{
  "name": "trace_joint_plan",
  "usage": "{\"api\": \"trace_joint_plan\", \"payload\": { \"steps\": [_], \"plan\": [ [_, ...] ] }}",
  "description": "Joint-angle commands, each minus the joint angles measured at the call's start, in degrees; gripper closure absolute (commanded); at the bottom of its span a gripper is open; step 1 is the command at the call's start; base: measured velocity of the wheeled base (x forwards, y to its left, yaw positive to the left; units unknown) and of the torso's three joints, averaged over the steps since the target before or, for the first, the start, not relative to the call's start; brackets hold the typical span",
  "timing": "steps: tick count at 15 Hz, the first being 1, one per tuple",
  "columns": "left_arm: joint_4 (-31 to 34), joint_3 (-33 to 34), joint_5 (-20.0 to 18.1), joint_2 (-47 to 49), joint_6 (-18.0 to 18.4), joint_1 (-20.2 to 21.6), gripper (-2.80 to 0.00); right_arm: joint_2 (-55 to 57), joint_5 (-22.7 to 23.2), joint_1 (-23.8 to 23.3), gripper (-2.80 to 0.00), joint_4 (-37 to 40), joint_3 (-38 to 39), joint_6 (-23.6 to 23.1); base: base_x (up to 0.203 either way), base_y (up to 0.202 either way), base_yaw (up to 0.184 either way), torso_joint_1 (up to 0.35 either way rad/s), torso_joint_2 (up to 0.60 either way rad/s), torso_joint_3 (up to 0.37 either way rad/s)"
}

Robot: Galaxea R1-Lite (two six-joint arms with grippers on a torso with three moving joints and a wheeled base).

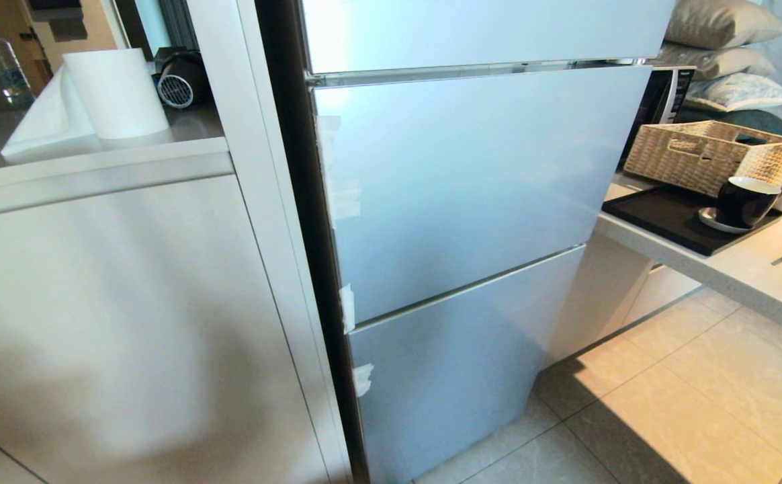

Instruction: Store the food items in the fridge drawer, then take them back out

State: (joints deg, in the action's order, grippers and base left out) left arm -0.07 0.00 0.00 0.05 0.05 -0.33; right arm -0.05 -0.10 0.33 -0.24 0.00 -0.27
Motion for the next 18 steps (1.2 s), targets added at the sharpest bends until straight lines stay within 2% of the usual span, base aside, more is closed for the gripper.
{"api": "trace_joint_plan", "payload": {
  "steps": [1, 3, 5, 8, 11, 13, 15, 18],
  "plan": [
    [-0.87, -2.60, -0.26, 0.11, 0.05, -0.02, 0.00, 0.05, 0.01, 0.02, 0.00, -0.02, 0.00, 0.00, 0.000, 0.000, 0.000, 0.000, 0.00, 0.000],
    [-0.77, -9.95, -1.56, 3.49, -1.56, -0.07, 0.00, 0.05, 0.01, 0.02, 0.00, -0.02, 0.00, -0.08, 0.000, 0.000, 0.000, 0.000, 0.00, 0.000],
    [-1.50, -15.59, -2.76, 13.34, -7.51, -0.82, 0.00, 0.05, 0.01, 0.02, 0.00, -0.02, 0.00, 0.00, 0.000, 0.000, 0.000, 0.000, 0.00, 0.000],
    [-7.43, -21.42, -3.64, 29.33, -19.46, -2.97, 0.00, 0.05, 0.01, 0.02, 0.00, -0.02, 0.00, -0.01, 0.000, 0.000, 0.000, 0.000, 0.00, 0.000],
    [-17.67, -25.18, -5.19, 44.67, -35.90, -3.99, 0.00, 0.05, 0.01, 0.02, 0.00, -0.02, 0.00, 0.00, 0.000, 0.000, 0.000, 0.000, 0.00, 0.000],
    [-22.23, -28.68, -6.04, 54.60, -45.64, -4.28, 0.00, 0.05, 0.01, 0.02, 0.00, -0.02, 0.00, 0.00, 0.000, 0.000, 0.000, 0.000, 0.00, 0.000],
    [-26.06, -32.31, -6.45, 64.60, -50.57, -5.56, 0.00, 0.05, 0.01, 0.02, 0.00, -0.02, 0.00, -0.04, 0.000, 0.000, 0.000, 0.000, 0.00, 0.000],
    [-32.91, -37.77, -6.59, 75.17, -53.76, -9.87, 0.00, 0.05, 0.01, 0.02, 0.00, -0.02, 0.00, -0.07, 0.000, 0.000, 0.000, 0.000, 0.00, 0.000]
  ]
}}
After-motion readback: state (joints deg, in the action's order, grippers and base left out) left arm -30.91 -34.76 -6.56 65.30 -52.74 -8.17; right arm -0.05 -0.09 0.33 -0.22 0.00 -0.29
